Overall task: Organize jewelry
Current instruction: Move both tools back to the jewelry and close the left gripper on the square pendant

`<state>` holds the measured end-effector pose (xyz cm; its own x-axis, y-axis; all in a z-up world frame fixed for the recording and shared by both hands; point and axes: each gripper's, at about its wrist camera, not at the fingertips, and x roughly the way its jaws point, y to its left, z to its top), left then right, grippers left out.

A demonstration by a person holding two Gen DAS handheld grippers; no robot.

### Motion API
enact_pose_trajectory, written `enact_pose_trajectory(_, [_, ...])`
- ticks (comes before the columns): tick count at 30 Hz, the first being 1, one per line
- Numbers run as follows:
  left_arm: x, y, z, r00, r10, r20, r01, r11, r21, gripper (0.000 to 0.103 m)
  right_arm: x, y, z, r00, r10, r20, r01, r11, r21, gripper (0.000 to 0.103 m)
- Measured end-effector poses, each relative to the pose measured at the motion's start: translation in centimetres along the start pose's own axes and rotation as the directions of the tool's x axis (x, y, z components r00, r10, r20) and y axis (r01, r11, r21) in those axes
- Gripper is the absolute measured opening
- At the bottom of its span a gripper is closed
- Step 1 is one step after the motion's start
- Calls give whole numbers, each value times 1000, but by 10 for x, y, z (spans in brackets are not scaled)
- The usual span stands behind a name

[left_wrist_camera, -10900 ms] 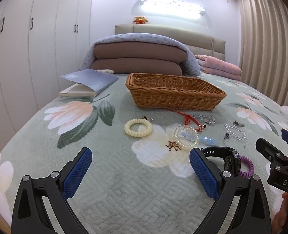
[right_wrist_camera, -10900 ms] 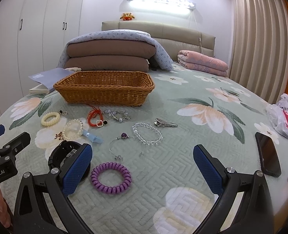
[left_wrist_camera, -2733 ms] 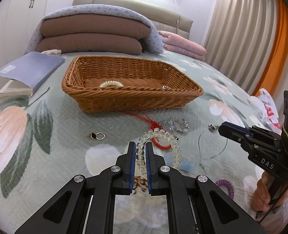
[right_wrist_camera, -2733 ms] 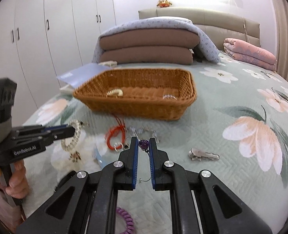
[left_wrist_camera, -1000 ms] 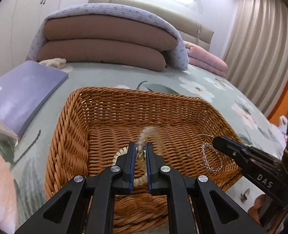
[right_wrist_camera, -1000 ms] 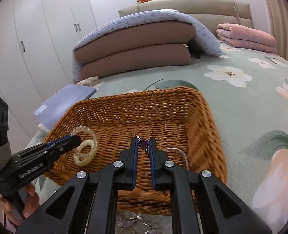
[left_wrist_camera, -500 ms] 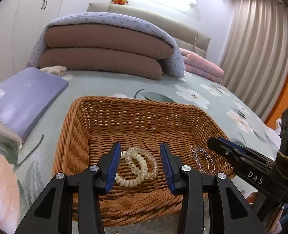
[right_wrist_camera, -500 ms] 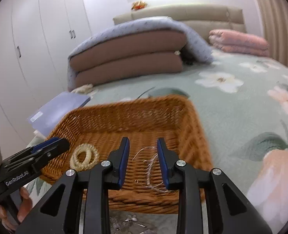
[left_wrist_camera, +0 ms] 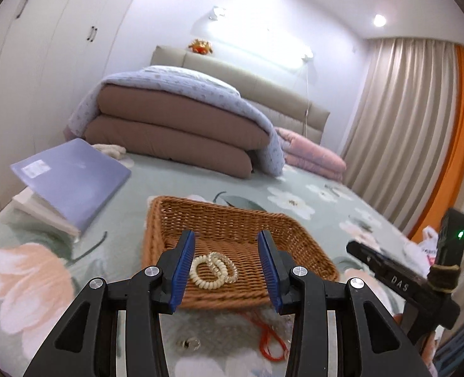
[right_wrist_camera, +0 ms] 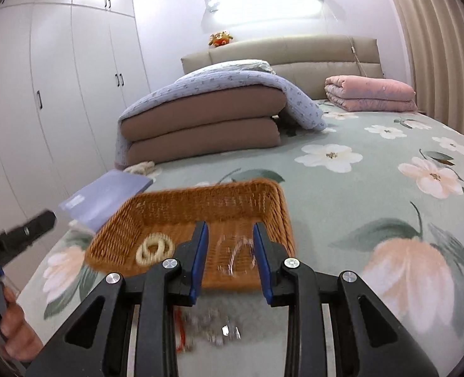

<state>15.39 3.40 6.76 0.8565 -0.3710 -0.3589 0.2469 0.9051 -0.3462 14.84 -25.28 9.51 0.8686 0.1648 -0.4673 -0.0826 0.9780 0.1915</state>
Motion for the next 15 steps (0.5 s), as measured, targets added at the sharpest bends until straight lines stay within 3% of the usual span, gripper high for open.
enact_pose_trajectory(9, [-42, 48, -29, 997, 53, -54, -59, 993, -99, 43, -32, -17, -42, 995, 33, -90, -39, 998, -57, 32])
enact_pose_trajectory(15, [-23, 65, -54, 987, 78, -143, -100, 982, -160, 43, -31, -15, -66, 989, 42, -144, -57, 993, -102, 32])
